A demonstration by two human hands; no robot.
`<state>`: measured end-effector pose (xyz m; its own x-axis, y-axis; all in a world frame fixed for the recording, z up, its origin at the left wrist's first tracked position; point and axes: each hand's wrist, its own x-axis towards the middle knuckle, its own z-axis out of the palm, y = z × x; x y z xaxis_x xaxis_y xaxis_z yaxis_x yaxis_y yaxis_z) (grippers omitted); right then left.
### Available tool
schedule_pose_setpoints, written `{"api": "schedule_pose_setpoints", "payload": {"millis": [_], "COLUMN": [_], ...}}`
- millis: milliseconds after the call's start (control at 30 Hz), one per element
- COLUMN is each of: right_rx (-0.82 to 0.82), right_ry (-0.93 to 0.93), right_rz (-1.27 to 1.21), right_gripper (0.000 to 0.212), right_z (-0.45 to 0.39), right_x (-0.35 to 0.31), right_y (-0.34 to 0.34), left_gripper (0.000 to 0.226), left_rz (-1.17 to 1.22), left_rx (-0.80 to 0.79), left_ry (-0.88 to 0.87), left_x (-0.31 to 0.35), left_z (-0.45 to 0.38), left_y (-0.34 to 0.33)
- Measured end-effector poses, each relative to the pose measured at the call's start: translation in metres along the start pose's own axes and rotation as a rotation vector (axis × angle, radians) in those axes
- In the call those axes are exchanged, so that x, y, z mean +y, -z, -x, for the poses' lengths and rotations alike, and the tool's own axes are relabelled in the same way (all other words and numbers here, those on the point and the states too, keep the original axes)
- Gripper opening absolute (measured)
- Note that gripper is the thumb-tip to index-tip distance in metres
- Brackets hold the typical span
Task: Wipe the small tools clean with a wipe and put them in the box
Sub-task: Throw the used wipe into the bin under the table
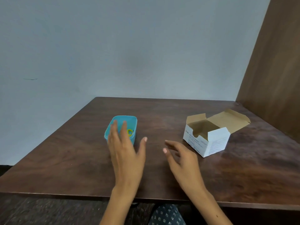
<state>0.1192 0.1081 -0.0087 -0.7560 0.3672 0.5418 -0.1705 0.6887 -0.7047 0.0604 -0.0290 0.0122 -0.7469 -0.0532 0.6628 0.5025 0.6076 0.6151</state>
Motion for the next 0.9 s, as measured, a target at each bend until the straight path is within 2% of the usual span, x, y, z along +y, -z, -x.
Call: {"api": "schedule_pose_setpoints", "payload": {"millis": [133, 200, 267, 400, 467, 533, 667, 900], "right_rx": [0.245, 0.372, 0.432, 0.261, 0.181, 0.141, 0.136, 0.131], "right_ry": [-0.124, -0.178, -0.266, -0.508, -0.569, -0.57, -0.5, -0.349], "right_rz": [0.065, 0.129, 0.185, 0.239, 0.192, 0.153, 0.097, 0.076], "right_gripper": [0.003, 0.008, 0.018, 0.074, 0.09, 0.089, 0.071, 0.058], "right_z": [0.018, 0.022, 0.021, 0.006, -0.004, -0.012, -0.015, -0.005], "right_x": [0.014, 0.018, 0.025, 0.044, 0.048, 0.052, 0.056, 0.045], "right_y": [0.043, 0.063, 0.078, 0.095, 0.099, 0.099, 0.093, 0.072], "left_gripper": [0.059, 0.062, 0.057, 0.052, 0.045, 0.038, 0.036, 0.04], "left_rz": [0.196, 0.259, 0.306, 0.335, 0.32, 0.306, 0.373, 0.378], "left_rx": [-0.167, -0.298, -0.444, -0.618, -0.639, -0.643, -0.626, -0.576], "left_ry": [-0.065, -0.052, -0.021, 0.016, 0.006, 0.019, 0.024, 0.079], "left_x": [0.035, 0.05, 0.064, 0.08, 0.085, 0.09, 0.093, 0.074], "left_z": [0.033, 0.046, 0.055, 0.062, 0.062, 0.06, 0.059, 0.049], "left_y": [-0.027, -0.039, -0.049, -0.072, -0.081, -0.087, -0.092, -0.089]}}
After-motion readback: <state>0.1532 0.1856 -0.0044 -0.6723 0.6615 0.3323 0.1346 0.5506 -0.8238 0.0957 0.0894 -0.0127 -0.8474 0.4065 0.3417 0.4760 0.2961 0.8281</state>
